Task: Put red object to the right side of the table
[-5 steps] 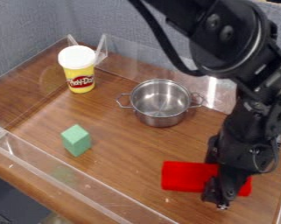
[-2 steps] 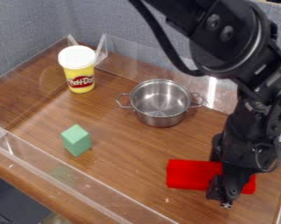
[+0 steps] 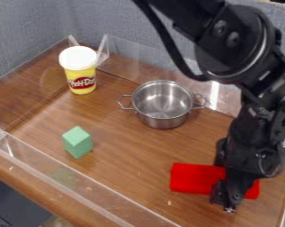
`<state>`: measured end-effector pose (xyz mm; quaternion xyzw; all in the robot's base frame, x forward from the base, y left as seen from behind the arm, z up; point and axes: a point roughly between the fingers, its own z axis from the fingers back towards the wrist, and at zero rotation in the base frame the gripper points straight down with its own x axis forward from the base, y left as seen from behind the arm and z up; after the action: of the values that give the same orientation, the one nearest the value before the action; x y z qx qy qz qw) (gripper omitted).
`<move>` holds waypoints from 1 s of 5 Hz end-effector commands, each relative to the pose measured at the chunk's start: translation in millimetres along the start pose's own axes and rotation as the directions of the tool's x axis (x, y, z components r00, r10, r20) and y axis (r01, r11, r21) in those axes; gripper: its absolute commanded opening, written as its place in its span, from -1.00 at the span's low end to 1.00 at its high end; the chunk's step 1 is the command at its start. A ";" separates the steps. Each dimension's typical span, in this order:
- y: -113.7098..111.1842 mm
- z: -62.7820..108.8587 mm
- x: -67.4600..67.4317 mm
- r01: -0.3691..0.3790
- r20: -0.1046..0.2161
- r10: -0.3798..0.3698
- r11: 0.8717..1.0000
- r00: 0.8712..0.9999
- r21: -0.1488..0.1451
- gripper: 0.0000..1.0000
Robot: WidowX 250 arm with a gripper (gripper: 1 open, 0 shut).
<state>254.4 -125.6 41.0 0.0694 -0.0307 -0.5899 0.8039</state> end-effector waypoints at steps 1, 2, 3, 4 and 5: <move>8.0 8.5 2.7 0.003 0.026 -0.003 1.000 1.000 0.031 -1.00; 9.2 8.8 2.0 0.011 0.024 -0.012 0.999 1.000 0.036 -1.00; 10.1 8.9 1.5 0.020 0.023 -0.021 0.999 1.000 0.039 -1.00; 10.6 8.3 1.2 0.030 0.022 -0.031 0.999 0.999 0.043 -1.00; 11.0 7.5 0.9 0.040 0.022 -0.041 0.998 0.999 0.045 -1.00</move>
<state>257.9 -124.9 41.5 0.0775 -0.0363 -0.6109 0.7870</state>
